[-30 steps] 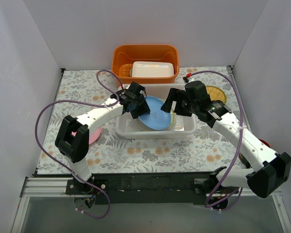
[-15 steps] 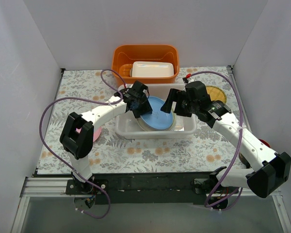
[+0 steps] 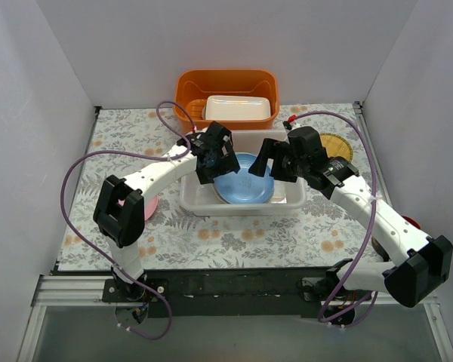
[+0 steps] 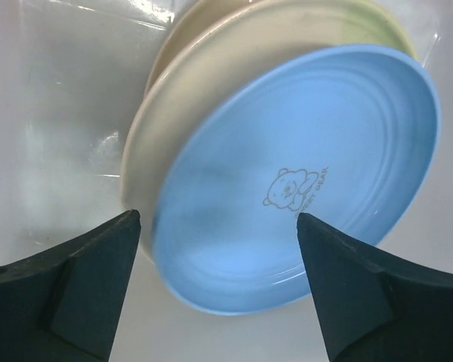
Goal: Place the plates into the plastic bin on the countertop
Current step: Place the plate in the plastic bin.
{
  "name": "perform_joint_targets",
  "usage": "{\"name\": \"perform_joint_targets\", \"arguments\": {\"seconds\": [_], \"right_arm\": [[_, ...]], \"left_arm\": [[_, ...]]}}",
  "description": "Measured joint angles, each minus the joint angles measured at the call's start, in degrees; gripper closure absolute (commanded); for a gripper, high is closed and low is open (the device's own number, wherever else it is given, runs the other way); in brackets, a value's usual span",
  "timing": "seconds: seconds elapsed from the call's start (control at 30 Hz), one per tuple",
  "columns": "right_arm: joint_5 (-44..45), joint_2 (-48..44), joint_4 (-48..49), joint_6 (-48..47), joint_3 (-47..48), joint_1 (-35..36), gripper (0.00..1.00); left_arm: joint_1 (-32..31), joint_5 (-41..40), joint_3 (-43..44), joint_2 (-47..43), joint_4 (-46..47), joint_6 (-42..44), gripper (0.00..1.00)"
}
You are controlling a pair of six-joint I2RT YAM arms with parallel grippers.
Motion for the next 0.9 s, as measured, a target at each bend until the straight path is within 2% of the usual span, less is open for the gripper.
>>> {"name": "perform_joint_targets", "arguments": {"seconds": [0.23,0.6,0.9], "right_arm": [[-0.6,0.0,0.4,0.0,0.0,0.0,0.11],[-1.3,0.0,1.3,0.0,0.0,0.0,0.11],[-1.4,0.0,1.4,0.0,-0.8,0.0,0.11]], "left_arm": [[-0.1,-2.6,6.1,0.0,-6.5,1.6,0.09],[-0.2,-5.0,5.4,-2.9,-8.1,1.8,0.02],[-0.2,-6.5,5.4,-3.0,-8.8,2.8,0.02]]}}
